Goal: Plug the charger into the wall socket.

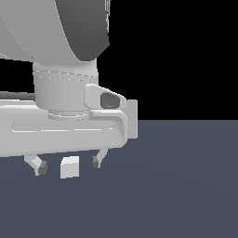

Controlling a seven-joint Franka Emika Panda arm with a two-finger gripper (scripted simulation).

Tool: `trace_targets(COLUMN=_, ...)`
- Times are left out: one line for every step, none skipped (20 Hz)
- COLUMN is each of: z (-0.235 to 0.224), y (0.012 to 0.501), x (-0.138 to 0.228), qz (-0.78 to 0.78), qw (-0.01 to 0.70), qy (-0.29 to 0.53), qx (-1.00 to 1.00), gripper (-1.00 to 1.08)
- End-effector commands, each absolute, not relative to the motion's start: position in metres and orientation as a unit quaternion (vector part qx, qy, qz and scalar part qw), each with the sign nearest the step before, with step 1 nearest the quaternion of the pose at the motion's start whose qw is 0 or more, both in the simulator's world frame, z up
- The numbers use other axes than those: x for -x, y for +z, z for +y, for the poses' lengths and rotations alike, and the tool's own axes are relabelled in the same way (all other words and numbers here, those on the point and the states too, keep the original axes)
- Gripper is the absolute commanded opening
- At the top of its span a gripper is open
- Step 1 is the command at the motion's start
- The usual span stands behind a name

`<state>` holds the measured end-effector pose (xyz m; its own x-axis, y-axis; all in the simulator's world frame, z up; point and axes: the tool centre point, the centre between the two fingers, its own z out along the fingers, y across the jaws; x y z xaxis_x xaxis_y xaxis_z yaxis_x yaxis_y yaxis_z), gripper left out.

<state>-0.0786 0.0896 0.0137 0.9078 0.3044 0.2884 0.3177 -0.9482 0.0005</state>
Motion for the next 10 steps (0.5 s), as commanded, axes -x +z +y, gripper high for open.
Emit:
trace_targets(z=0.0897, y=0.0116, x=0.0781, qz=-0.159, qw=0.023, qy=-0.145, qx=0.976, gripper=1.00)
trace_targets(z=0.0897, y=0.0116, x=0.0781, qz=-0.159, qw=0.023, qy=-0.145, qx=0.976, gripper=-1.00)
trace_targets(z=0.0897, y=0.0116, x=0.0781, qz=-0.159, qw=0.023, qy=-0.145, qx=0.976, gripper=-1.00)
trace_targets(z=0.0897, y=0.0116, x=0.0781, qz=-0.159, qw=0.023, qy=-0.145, qx=0.976, gripper=-1.00)
trace_targets(z=0.0897, y=0.0116, x=0.0781, qz=-0.159, qw=0.023, qy=-0.145, qx=0.976, gripper=-1.00)
trace_targets(z=0.0897, y=0.0116, x=0.0781, qz=-0.159, qw=0.023, qy=-0.145, qx=0.976, gripper=-1.00)
trace_targets(z=0.0897, y=0.0116, x=0.0781, qz=-0.159, qw=0.023, qy=-0.145, qx=0.976, gripper=-1.00)
trace_targets(z=0.0897, y=0.0116, x=0.0781, qz=-0.159, qw=0.023, qy=-0.145, qx=0.976, gripper=-1.00)
trace_targets(z=0.0897, y=0.0116, x=0.0781, qz=-0.159, qw=0.023, qy=-0.145, qx=0.976, gripper=-1.00)
trace_targets(z=0.0897, y=0.0116, x=0.0781, qz=-0.159, qw=0.023, qy=-0.145, qx=0.976, gripper=-1.00)
